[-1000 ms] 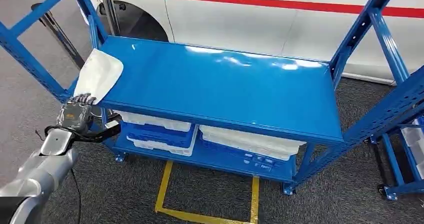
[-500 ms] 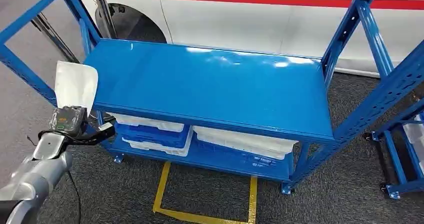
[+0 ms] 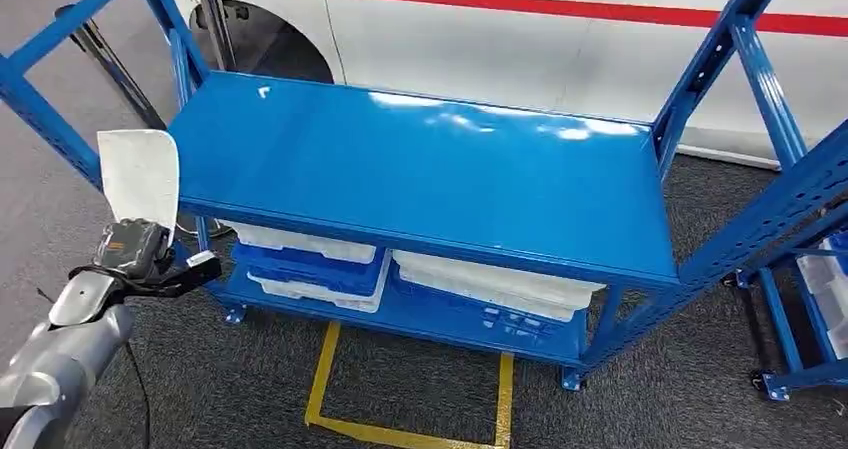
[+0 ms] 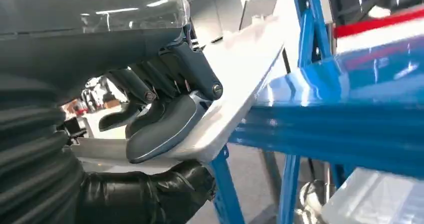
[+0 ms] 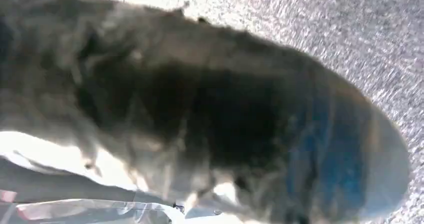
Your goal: Take the parts from the cabinet and place them on the table.
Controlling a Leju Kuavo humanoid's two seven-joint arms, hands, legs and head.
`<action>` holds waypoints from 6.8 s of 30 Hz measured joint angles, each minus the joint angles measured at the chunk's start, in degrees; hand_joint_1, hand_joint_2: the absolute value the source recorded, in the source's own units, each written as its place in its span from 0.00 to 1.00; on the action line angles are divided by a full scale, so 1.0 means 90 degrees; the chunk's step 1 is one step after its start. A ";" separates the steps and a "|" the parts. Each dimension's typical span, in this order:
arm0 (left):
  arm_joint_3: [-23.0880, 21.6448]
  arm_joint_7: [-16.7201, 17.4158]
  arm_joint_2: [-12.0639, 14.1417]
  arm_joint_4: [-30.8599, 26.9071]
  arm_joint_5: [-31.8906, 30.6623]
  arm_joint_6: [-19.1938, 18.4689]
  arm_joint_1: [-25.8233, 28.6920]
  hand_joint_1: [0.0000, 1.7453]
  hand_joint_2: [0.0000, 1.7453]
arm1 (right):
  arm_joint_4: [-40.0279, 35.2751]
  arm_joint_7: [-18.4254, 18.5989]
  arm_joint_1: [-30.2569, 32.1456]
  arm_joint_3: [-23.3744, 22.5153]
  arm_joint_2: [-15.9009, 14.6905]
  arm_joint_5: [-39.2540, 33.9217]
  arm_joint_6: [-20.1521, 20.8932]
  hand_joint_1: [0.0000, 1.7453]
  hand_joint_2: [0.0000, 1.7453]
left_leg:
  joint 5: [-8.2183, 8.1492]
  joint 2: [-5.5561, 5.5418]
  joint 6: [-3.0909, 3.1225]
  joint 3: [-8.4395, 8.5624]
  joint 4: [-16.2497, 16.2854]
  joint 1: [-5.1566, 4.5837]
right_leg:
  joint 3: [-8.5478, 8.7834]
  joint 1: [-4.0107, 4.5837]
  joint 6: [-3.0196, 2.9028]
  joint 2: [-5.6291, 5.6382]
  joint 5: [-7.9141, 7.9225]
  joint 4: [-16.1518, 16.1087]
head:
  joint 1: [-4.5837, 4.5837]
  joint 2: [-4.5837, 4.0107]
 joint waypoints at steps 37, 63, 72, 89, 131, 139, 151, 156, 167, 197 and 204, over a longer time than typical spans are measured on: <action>0.1435 -0.0991 0.0151 -0.1953 0.2720 -0.0457 -0.1226 1.00 1.00 | 0.0000 -0.0058 0.0010 0.0002 0.0019 0.0056 0.0092 0.00 0.00 | -0.0157 0.0005 -0.0139 -0.0081 0.0264 -0.0020 | 0.0715 -0.0037 -0.0047 0.0016 0.0910 -0.1684 | -0.0020 0.0000; 0.1083 -0.0690 -0.1190 -0.1875 0.2730 -0.0372 -0.1600 1.00 1.00 | 0.0000 -0.0056 -0.0037 0.0024 0.0126 0.0158 0.0102 0.00 0.00 | -0.0014 -0.0028 0.0018 -0.0042 0.0064 -0.0015 | -0.0086 -0.0022 0.0021 -0.0001 0.0360 -0.0130 | 0.0000 0.0000; 0.1005 -0.0682 -0.1550 -0.1707 0.2747 -0.0265 -0.1756 1.00 1.00 | 0.0000 0.0002 -0.0035 0.0066 0.0124 0.0206 0.0104 0.00 0.00 | -0.0103 -0.0028 -0.0131 -0.0098 0.0190 -0.0050 | 0.0639 0.0023 -0.0110 0.0013 0.1010 -0.1729 | -0.0007 0.0000; 0.0998 -0.0678 -0.1959 -0.1591 0.2798 0.0055 -0.2171 1.00 1.00 | 0.0000 -0.0022 -0.0055 0.0124 0.0129 0.0248 0.0151 0.00 0.00 | -0.0037 -0.0038 -0.0107 -0.0132 0.0145 -0.0061 | 0.0737 -0.0013 -0.0056 0.0004 0.1052 -0.1863 | -0.0005 0.0000; 0.0945 -0.0877 -0.2477 -0.1814 0.3006 0.0553 -0.2150 1.00 1.00 | 0.0000 0.0000 -0.0063 0.0124 0.0175 0.0248 0.0080 0.00 0.00 | 0.0269 0.0017 -0.0071 -0.0529 0.0247 -0.0023 | 0.1154 -0.0148 0.0179 0.0010 0.0404 -0.1554 | 0.0000 0.0000; 0.0947 -0.0896 -0.2436 -0.1877 0.3031 0.0555 -0.2076 1.00 1.00 | -0.0005 0.0015 -0.0073 0.0124 0.0192 0.0253 0.0061 0.00 0.00 | -0.0639 -0.0010 -0.0326 -0.0908 0.1230 0.0026 | 0.0791 -0.0060 -0.0230 -0.0016 0.0884 -0.1686 | -0.0036 0.0000; 0.0947 -0.0908 -0.2399 -0.2028 0.3045 0.0558 -0.2146 1.00 1.00 | -0.0002 0.0015 -0.0058 0.0124 0.0255 0.0274 0.0044 0.00 0.00 | -0.0399 0.0021 0.0044 0.0567 -0.0103 -0.0187 | 0.0219 -0.0001 -0.0072 -0.0040 0.1761 -0.1926 | -0.0041 0.0000; 0.0947 -0.0894 -0.2395 -0.2028 0.3072 0.0553 -0.2131 1.00 1.00 | -0.0005 0.0015 -0.0047 0.0124 0.0248 0.0274 0.0027 0.00 0.00 | 0.0095 0.0065 0.0085 0.0152 -0.0217 -0.0141 | -0.0208 -0.0014 0.0015 -0.0012 0.0270 -0.0318 | -0.0022 0.0000; 0.0947 -0.0928 -0.2329 -0.2057 0.3193 0.0495 -0.2081 1.00 1.00 | -0.0005 0.0005 -0.0067 0.0124 0.0238 0.0299 -0.0010 0.00 0.00 | 0.0376 0.0056 -0.0275 -0.0700 0.0279 -0.0013 | 0.1104 -0.0071 -0.0149 -0.0028 0.0623 -0.1772 | -0.0024 0.0000; 0.0891 -0.0826 -0.2399 -0.2091 0.3249 0.0269 -0.2018 1.00 1.00 | -0.0005 0.0187 -0.0066 0.0065 0.0197 0.0007 0.0518 0.00 0.00 | -0.0149 -0.0025 -0.0137 -0.0094 0.0178 -0.0076 | 0.0772 -0.0019 -0.0132 -0.0095 0.1037 -0.1911 | -0.0022 0.0000; 0.0884 -0.0787 -0.2385 -0.2096 0.3232 0.0298 -0.1946 1.00 1.00 | -0.0005 0.0185 -0.0062 0.0053 0.0185 -0.0005 0.0563 0.00 0.00 | -0.0720 -0.0001 -0.0369 -0.0818 0.1771 0.0067 | 0.0772 -0.0033 -0.0177 -0.0302 0.1068 -0.1942 | -0.0029 0.0000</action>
